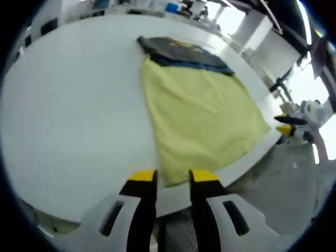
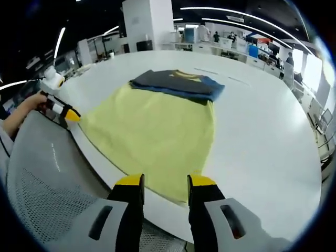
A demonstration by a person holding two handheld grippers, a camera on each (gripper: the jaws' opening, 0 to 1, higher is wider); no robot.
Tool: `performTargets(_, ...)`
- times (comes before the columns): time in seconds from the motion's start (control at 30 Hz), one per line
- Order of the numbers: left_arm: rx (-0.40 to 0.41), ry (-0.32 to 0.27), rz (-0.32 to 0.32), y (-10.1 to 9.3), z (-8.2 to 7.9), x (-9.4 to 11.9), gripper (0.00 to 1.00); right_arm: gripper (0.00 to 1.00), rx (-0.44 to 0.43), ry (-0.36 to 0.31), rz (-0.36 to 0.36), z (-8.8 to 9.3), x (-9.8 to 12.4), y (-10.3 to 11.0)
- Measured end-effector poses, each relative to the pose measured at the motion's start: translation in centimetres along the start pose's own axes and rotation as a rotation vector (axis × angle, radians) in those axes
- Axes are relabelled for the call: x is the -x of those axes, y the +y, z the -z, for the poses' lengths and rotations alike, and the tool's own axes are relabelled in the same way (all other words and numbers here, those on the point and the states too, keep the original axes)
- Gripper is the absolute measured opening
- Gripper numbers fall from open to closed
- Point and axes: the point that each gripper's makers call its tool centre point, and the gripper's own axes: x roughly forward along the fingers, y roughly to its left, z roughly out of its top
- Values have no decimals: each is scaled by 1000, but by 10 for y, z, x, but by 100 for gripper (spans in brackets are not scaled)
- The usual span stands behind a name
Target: Fold the garment on the visible template until the final outline fits inside the template.
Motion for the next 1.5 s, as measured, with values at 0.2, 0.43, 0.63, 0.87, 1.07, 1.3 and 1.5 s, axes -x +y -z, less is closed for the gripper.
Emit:
performTargets(0.2,3,3,2,-1,2,0,21,31,-36,18,20,10,-2,-11)
performTargets(0.43,4,3,2,-1,2,-1,20,29,-76,36,29,19,-5,-18)
performTargets(0.63,6,3,0,-1,2,0,20,27,-97,46,38,25,-7,-21)
performTargets(0.87,4,8,-1,-1,3,0,20,24,-119,59,38,30,-9,-23)
performTargets(1.07,3,13,-1,-1,4,-1,19,22,-130,70,40,34,-9,-24)
performTargets(1.3,3,24,-6,1,5,-3,18,19,-133,86,35,40,-10,-24)
performTargets(1.5,2,28,-3,-2,6,-5,15,18,-137,85,34,42,-11,-24)
